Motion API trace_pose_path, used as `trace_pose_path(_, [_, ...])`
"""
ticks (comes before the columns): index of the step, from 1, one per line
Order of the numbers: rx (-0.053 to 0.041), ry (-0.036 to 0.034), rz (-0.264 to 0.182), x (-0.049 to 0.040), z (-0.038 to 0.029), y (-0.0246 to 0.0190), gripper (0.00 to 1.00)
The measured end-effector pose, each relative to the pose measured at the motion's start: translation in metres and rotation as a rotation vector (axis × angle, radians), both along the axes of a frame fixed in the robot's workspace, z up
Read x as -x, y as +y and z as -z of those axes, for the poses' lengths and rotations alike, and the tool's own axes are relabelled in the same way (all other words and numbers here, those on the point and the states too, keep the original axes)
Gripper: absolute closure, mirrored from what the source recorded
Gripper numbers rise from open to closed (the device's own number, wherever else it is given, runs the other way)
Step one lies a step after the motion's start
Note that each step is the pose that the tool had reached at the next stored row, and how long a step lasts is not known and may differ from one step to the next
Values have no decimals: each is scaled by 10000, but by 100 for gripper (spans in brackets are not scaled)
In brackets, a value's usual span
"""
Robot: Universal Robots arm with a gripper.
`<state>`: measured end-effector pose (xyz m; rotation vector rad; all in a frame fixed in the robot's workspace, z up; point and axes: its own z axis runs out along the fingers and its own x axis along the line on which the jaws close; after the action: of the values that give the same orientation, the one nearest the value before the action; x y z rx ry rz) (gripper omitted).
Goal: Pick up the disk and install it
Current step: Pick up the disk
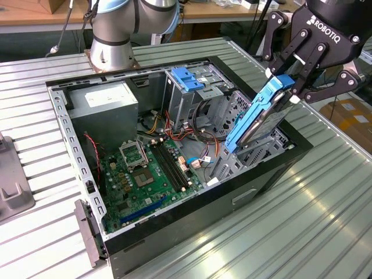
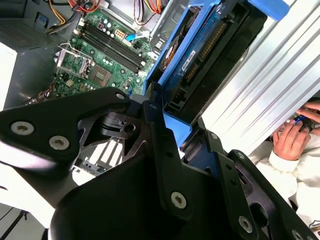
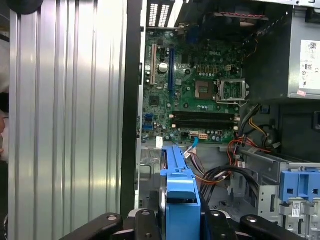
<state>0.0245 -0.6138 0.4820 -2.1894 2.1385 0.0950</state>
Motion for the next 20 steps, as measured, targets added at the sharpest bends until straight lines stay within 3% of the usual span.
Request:
trace_pose_path(10, [-3, 7, 162, -211, 67, 3, 63])
trace_pose_path(16, [1, 12, 226, -324, 155, 15, 63])
trace_pose_path(18, [112, 11, 300, -326, 197, 21, 63])
trace_pose_path(20, [163, 10, 311, -325, 211, 26, 63])
